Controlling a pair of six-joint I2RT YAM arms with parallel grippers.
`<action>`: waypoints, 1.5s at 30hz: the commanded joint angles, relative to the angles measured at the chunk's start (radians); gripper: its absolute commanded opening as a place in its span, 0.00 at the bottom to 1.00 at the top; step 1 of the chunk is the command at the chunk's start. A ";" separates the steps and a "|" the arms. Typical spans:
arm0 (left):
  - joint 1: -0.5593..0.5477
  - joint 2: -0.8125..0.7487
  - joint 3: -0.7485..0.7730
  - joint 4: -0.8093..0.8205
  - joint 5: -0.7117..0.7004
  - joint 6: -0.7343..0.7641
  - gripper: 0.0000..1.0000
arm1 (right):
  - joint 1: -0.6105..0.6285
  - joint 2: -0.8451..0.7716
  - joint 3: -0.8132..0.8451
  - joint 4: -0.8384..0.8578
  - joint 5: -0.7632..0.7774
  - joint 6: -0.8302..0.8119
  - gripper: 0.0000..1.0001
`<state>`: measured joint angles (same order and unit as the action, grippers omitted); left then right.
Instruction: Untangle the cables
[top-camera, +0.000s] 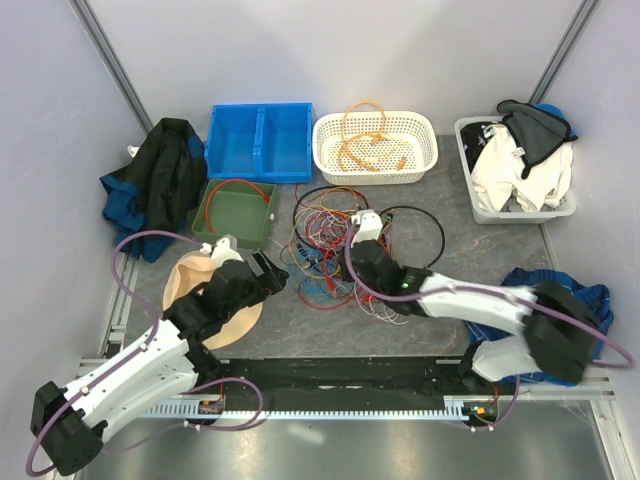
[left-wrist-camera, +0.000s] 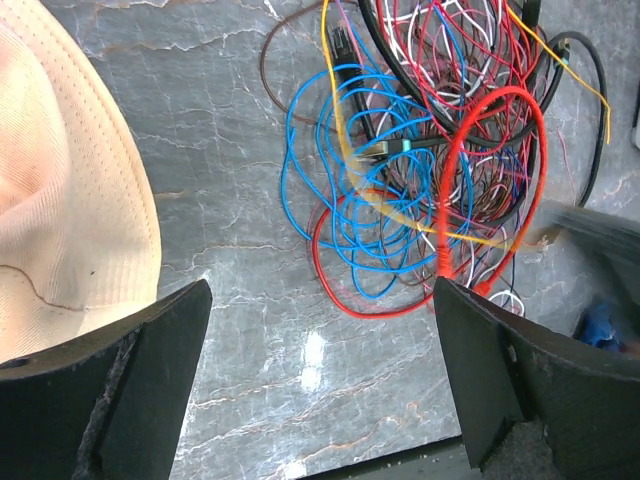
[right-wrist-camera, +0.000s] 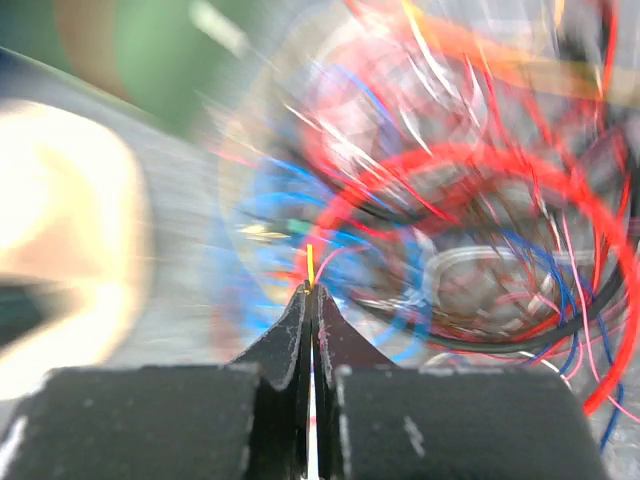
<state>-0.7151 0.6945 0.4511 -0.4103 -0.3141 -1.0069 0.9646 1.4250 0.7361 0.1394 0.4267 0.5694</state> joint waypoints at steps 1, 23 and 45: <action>0.002 -0.007 0.043 0.028 -0.072 0.001 0.98 | 0.082 -0.349 0.107 -0.138 0.099 -0.069 0.00; -0.012 0.307 -0.057 1.240 0.274 0.332 1.00 | 0.102 -0.584 0.601 -0.550 0.012 -0.117 0.00; -0.159 0.770 0.059 1.516 0.481 0.590 0.89 | 0.103 -0.577 0.704 -0.612 -0.046 -0.103 0.00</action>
<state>-0.8574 1.3724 0.4095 1.0828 0.1581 -0.5228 1.0649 0.8474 1.3869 -0.4770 0.4133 0.4664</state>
